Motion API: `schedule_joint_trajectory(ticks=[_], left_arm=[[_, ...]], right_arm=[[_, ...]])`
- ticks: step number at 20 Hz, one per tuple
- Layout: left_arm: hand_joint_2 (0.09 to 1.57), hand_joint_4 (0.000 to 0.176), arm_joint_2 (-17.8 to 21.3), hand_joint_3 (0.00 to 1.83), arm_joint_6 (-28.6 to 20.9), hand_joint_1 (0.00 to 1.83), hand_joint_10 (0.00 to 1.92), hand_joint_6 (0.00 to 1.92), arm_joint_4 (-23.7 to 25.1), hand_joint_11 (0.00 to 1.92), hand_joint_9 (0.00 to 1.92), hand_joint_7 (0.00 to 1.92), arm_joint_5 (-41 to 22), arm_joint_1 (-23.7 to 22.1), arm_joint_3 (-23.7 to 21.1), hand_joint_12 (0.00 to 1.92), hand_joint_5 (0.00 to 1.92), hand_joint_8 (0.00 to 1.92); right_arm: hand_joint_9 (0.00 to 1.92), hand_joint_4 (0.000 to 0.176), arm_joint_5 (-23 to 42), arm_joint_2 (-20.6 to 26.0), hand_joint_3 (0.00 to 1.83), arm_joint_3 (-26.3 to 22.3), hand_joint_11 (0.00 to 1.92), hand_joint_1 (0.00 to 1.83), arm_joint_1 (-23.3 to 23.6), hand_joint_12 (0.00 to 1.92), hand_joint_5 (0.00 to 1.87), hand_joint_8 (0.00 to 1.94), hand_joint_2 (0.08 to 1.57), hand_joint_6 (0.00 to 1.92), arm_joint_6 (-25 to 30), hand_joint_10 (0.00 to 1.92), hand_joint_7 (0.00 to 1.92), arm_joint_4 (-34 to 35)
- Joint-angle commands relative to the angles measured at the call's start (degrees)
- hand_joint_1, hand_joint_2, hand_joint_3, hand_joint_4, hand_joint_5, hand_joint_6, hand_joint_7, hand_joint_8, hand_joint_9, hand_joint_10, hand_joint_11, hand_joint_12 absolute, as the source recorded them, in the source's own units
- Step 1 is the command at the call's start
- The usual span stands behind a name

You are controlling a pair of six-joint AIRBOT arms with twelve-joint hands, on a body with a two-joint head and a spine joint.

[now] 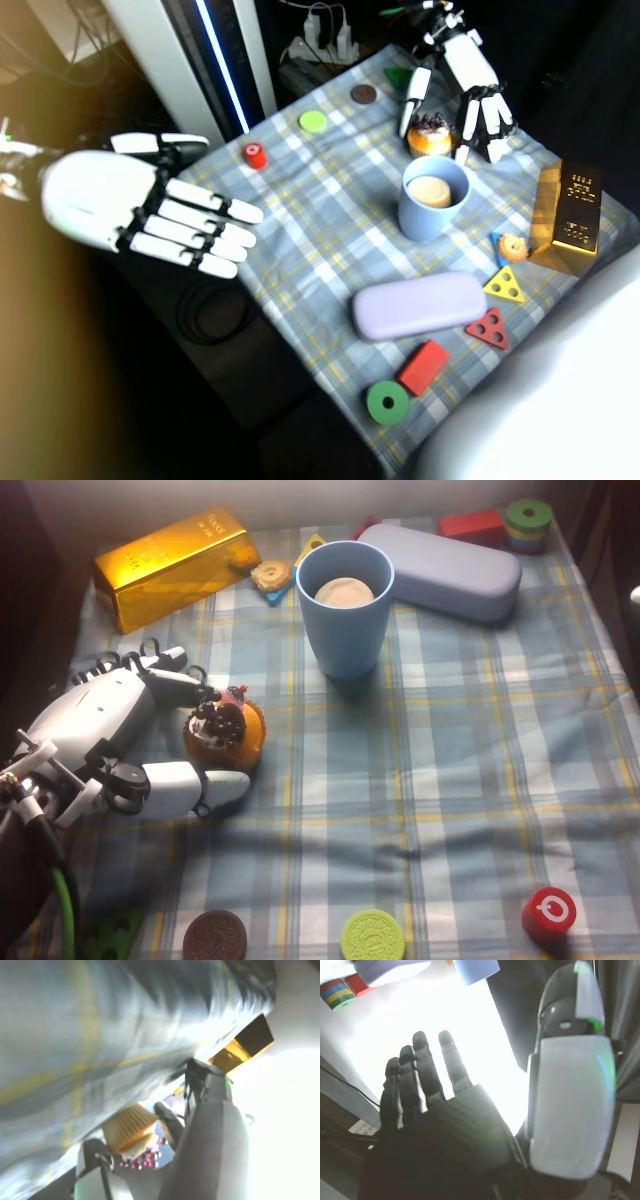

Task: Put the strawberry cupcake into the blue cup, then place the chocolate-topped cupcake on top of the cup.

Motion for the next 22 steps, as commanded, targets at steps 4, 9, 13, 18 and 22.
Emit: schedule_joint_trajectory(ticks=[4,9,13,18,22], left_arm=[[1.04,0.176,1.7,0.0,-0.1,1.07,0.0,0.7,3.6,0.0,0.37,0.37,-8.7,-1.0,-1.5,0.91,1.14,0.01],[1.05,0.176,3.6,0.0,-0.1,1.06,0.0,0.76,5.5,0.0,0.29,0.34,-10.4,-2.7,-2.6,0.64,1.11,0.0],[1.07,0.176,4.2,0.0,-0.1,1.04,0.0,0.83,6.7,0.0,0.24,0.33,-10.9,-5.2,-1.9,0.51,1.06,0.0],[1.04,0.176,3.0,0.0,-0.1,1.07,0.0,0.72,9.8,0.0,0.21,0.38,-9.0,-11.0,0.7,0.26,1.13,0.0],[1.01,0.174,1.7,0.0,-0.1,1.09,0.0,0.59,12.8,0.02,0.31,0.36,-6.8,-15.6,2.9,0.6,1.2,0.0]], right_arm=[[0.23,0.0,6.6,-0.6,0.0,0.1,0.0,0.13,0.1,0.64,0.07,0.0,0.9,0.0,0.3,0.01,0.28,2.2],[0.18,0.0,6.6,-0.8,0.0,0.1,0.0,0.19,-0.4,0.46,0.06,0.0,0.95,0.0,0.4,0.02,0.25,2.8],[0.21,0.0,6.6,-1.2,0.0,0.1,0.0,0.21,-0.5,0.56,0.07,0.0,0.94,0.0,0.4,0.01,0.27,3.0],[0.21,0.0,7.1,-1.4,0.0,0.1,0.0,0.19,-0.9,0.51,0.08,0.0,0.92,0.0,0.5,0.01,0.28,3.5],[0.19,0.0,7.5,-1.5,0.0,0.1,0.0,0.16,-1.4,0.45,0.06,0.0,0.93,0.0,0.8,0.0,0.26,3.8]])
